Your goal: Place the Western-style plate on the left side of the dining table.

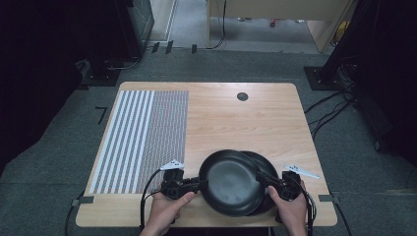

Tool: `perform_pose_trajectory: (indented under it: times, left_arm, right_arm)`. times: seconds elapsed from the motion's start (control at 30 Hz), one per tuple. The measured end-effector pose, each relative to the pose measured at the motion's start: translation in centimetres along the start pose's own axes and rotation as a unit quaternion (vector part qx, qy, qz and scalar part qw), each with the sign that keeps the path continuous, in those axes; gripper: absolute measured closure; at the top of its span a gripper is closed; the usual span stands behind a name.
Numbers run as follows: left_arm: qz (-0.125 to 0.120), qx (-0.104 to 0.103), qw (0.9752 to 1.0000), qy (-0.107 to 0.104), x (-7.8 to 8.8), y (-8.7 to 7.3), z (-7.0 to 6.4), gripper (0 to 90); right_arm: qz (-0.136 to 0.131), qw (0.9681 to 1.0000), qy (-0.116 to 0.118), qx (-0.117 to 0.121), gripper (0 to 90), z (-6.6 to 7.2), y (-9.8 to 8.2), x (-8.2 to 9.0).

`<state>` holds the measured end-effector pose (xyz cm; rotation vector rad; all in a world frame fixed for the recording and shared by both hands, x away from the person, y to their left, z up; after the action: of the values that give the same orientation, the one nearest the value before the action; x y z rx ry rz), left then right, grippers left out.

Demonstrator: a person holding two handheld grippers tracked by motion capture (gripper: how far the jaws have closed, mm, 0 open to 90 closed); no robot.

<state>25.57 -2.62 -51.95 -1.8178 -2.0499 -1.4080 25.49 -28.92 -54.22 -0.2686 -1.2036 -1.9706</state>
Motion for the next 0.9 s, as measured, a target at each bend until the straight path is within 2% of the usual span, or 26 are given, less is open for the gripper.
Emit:
perform_pose_trajectory:
  times: [0.03,0.07,0.1,0.13,0.23,0.3,0.33,0.63,0.77,0.9]
  left_arm:
    - [0.003,-0.002,1.0000,0.006,-0.1,-0.1,0.2,67.0]
    - [0.000,0.007,1.0000,-0.002,-0.1,-0.2,0.4,68.3]
    - [0.001,0.014,0.9999,-0.007,-0.1,-0.2,0.4,68.3]
    - [0.001,0.011,0.9999,-0.005,-0.1,-0.2,0.4,68.4]
    - [0.001,0.011,0.9999,-0.006,-0.1,-0.2,0.5,68.5]
    - [0.001,0.014,0.9998,-0.011,-0.1,-0.2,0.6,68.7]
    - [0.002,0.016,0.9998,-0.012,-0.1,-0.2,0.6,68.8]
    - [-0.005,0.027,0.9995,-0.013,-0.2,-0.4,0.9,69.7]
    - [-0.004,0.037,0.9989,-0.027,-0.4,-0.5,0.8,70.4]
    - [0.000,0.037,0.9986,-0.039,-0.6,-0.7,0.6,70.4]
  right_arm:
    - [-0.008,0.9998,0.018,-0.007,76.2,0.1,0.1,0.0]
    - [-0.016,0.9985,0.045,-0.025,77.0,0.3,0.3,0.0]
    - [-0.016,0.9985,0.045,-0.025,77.0,0.3,0.3,0.0]
    - [-0.022,0.9982,0.049,-0.027,77.7,0.4,0.4,-0.1]
    - [-0.024,0.9979,0.047,-0.037,79.3,0.3,0.4,-0.1]
    - [-0.032,0.9962,0.053,-0.060,81.2,0.3,0.5,0.0]
    - [-0.034,0.9959,0.055,-0.064,81.6,0.3,0.5,0.0]
    - [-0.052,0.9936,0.055,-0.084,84.0,0.6,0.6,0.4]
    - [-0.062,0.9923,0.049,-0.096,84.7,0.6,0.6,0.6]
    - [-0.076,0.9914,0.043,-0.098,85.1,0.4,0.9,0.9]
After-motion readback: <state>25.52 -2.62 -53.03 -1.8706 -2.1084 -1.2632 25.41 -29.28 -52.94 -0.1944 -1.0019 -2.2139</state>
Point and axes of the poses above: each handheld gripper's, and its own axes: x roughly backward along the jaws, y roughly out of its top, z roughly to its left, the point moved 7 cm from there along -x, roughly forward along the jaws, and after that the axes turned 3 degrees about x, right-handed, at the moved point
